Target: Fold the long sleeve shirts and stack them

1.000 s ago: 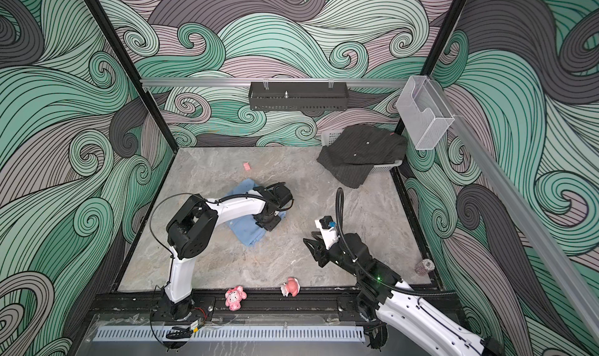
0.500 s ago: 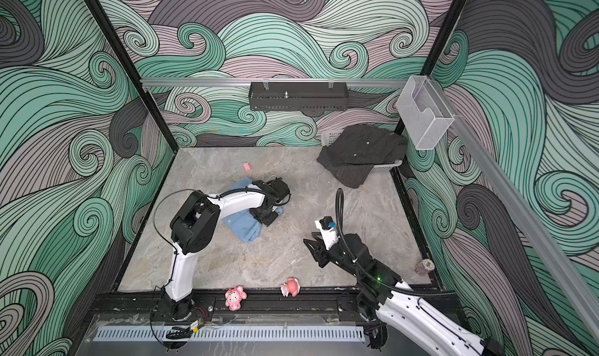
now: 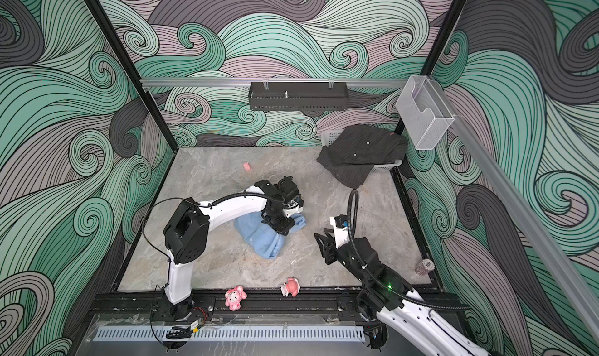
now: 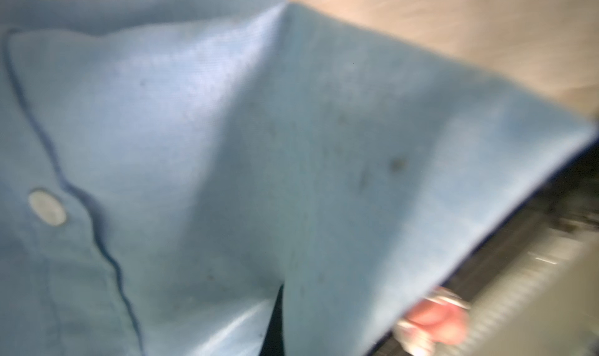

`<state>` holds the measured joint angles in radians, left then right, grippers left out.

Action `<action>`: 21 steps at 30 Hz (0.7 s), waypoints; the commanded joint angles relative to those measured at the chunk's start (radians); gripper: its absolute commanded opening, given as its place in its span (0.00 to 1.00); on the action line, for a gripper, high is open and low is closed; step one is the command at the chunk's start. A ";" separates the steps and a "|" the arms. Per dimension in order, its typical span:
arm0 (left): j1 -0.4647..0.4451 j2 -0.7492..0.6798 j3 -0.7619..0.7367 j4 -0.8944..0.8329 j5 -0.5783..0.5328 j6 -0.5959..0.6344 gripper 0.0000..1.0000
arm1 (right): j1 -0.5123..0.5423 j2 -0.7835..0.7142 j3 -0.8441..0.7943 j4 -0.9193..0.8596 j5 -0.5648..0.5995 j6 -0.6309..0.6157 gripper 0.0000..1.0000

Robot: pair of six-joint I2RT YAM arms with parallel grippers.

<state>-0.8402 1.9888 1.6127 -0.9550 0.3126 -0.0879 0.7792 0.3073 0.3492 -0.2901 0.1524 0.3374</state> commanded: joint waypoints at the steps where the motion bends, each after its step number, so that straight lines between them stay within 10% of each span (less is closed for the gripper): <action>1: -0.008 -0.077 0.044 0.071 0.289 -0.077 0.00 | -0.016 -0.039 0.067 -0.094 0.134 0.039 0.42; 13: 0.098 -0.190 -0.059 0.522 0.628 -0.372 0.00 | -0.115 0.126 0.255 -0.196 0.044 0.020 0.47; 21: 0.292 -0.186 -0.294 0.615 0.640 -0.389 0.00 | -0.186 0.228 0.266 -0.197 -0.062 0.056 0.58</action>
<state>-0.6003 1.8015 1.3636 -0.3809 0.9230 -0.4675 0.6144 0.5022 0.5941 -0.4759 0.1509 0.3676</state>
